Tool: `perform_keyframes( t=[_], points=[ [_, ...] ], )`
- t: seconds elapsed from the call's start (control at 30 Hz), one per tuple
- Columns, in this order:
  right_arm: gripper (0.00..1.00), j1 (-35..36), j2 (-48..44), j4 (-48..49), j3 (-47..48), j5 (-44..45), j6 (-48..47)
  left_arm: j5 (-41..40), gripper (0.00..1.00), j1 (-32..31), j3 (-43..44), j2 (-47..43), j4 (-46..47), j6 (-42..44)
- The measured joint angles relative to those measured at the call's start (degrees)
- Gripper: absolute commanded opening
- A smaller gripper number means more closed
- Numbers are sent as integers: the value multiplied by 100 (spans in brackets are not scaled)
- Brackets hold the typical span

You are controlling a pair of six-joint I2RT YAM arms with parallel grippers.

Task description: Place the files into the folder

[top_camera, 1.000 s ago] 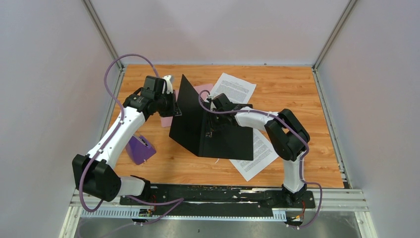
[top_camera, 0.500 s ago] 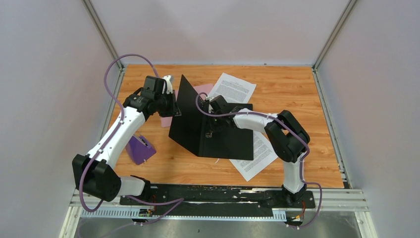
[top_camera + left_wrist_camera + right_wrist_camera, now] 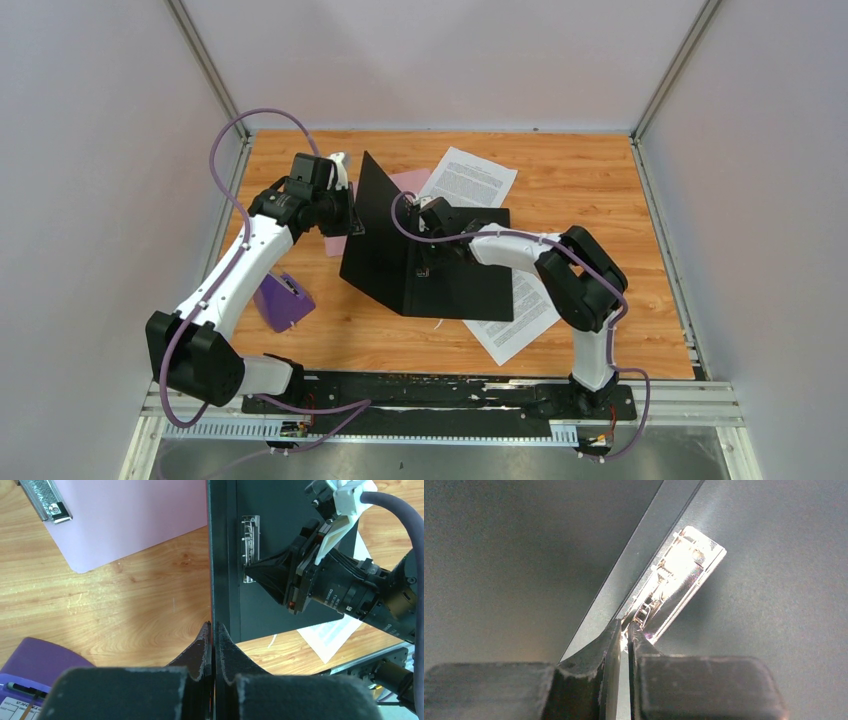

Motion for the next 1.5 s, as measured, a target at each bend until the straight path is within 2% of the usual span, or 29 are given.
perform_keyframes(
  t=[0.23, 0.47, 0.63, 0.87, 1.1, 1.27, 1.5],
  points=[
    [12, 46, -177, -358, 44, 420, -76, 11, 0, -13, 0, 2, -28, -20],
    [19, -118, -470, -586, 352, 234, -229, 177, 0, -11, -13, 2, -2, -101],
    [18, -321, -708, -748, 332, 96, -269, 282, 0, -7, -44, 2, 11, -107],
    [15, -330, -839, -389, -564, -105, -81, 330, 0, -7, -48, 2, 17, -107],
    [14, -258, -887, 802, -1364, -835, 417, 348, 0, -7, -59, 0, 31, -107],
    [15, -339, -885, 1464, -1384, -1322, 678, 372, 0, -4, -59, 0, 33, -98],
    [15, -787, -544, 1593, -704, -1482, 715, 396, 0, -4, -74, -9, 39, -94]
  ],
)
